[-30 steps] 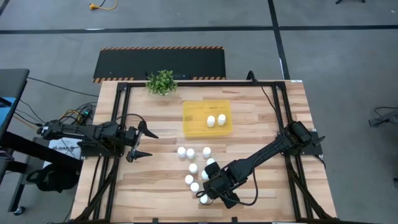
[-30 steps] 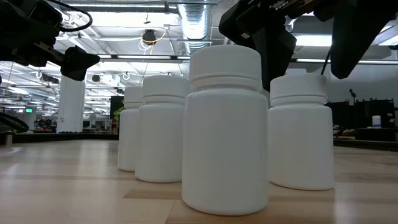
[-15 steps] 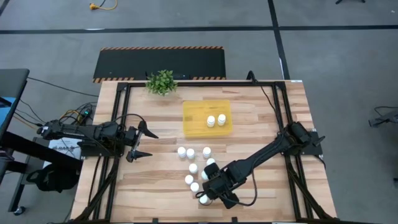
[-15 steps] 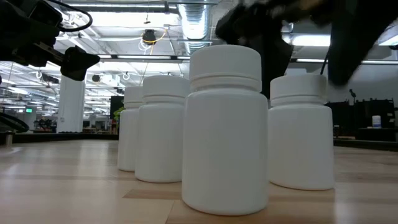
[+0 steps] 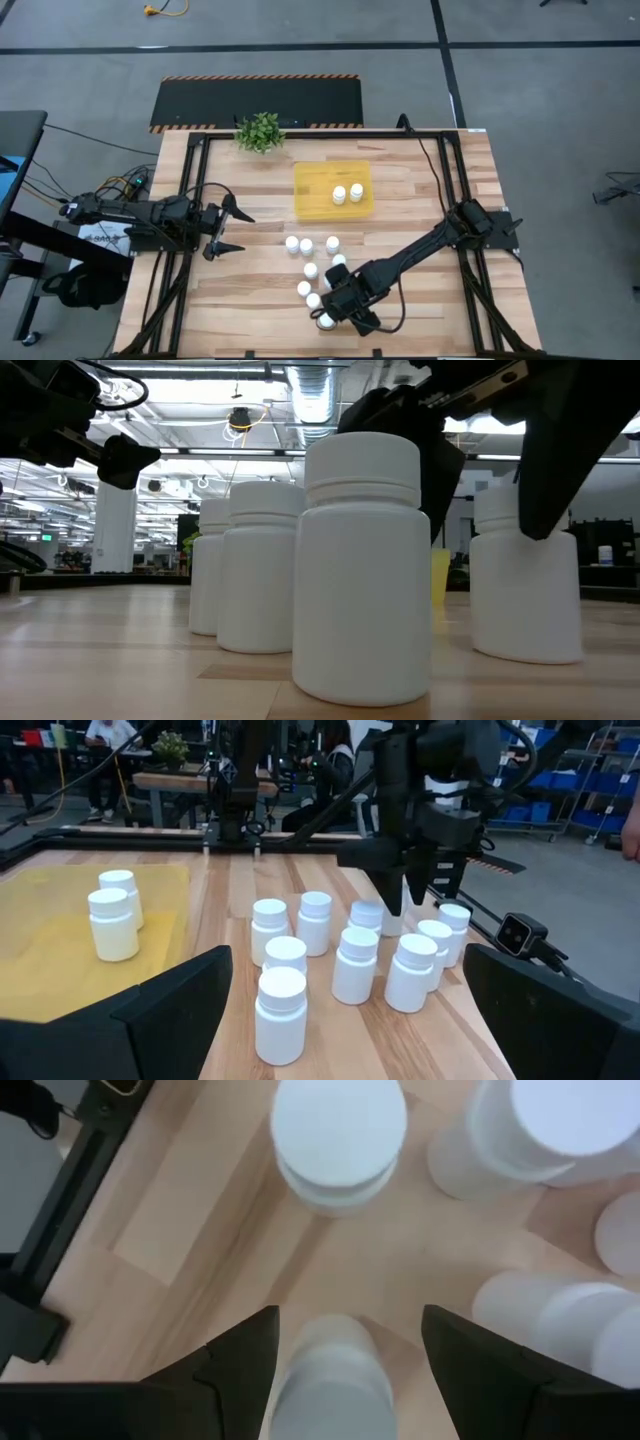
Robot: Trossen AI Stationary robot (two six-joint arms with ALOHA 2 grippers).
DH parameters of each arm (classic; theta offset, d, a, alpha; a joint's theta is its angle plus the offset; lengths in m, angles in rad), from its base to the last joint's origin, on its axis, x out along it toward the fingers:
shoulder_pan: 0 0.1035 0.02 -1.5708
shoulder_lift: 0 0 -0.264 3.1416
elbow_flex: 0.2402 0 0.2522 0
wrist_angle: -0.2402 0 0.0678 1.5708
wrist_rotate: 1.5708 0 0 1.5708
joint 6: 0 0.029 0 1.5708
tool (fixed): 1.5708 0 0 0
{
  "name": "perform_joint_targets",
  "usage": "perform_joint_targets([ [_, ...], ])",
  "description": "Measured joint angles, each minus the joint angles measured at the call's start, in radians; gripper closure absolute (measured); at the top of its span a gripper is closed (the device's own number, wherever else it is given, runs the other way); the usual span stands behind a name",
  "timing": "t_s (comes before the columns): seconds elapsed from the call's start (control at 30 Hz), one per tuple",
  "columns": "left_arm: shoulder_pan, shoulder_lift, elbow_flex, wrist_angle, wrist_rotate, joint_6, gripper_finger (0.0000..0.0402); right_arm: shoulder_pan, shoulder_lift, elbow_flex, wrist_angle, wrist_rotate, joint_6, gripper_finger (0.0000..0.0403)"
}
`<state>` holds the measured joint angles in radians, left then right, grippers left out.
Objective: Pick and place pill bottles into a basket
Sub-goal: Put the white medicine bottle into the yellow bin
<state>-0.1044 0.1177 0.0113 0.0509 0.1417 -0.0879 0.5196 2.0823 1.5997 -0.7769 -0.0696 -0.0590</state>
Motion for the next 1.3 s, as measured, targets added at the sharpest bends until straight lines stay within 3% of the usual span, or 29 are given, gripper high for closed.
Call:
perform_joint_targets([
  [1.03,0.0,0.0,0.0,-0.003,-0.005,-0.006,0.0015,0.0,-0.001,0.0,-0.105,0.0,0.035,0.0164],
  [1.3,0.0,0.0,0.0,-0.003,-0.004,-0.008,0.0015,-0.005,-0.003,0.022,-0.105,0.0,0.035,0.0211],
])
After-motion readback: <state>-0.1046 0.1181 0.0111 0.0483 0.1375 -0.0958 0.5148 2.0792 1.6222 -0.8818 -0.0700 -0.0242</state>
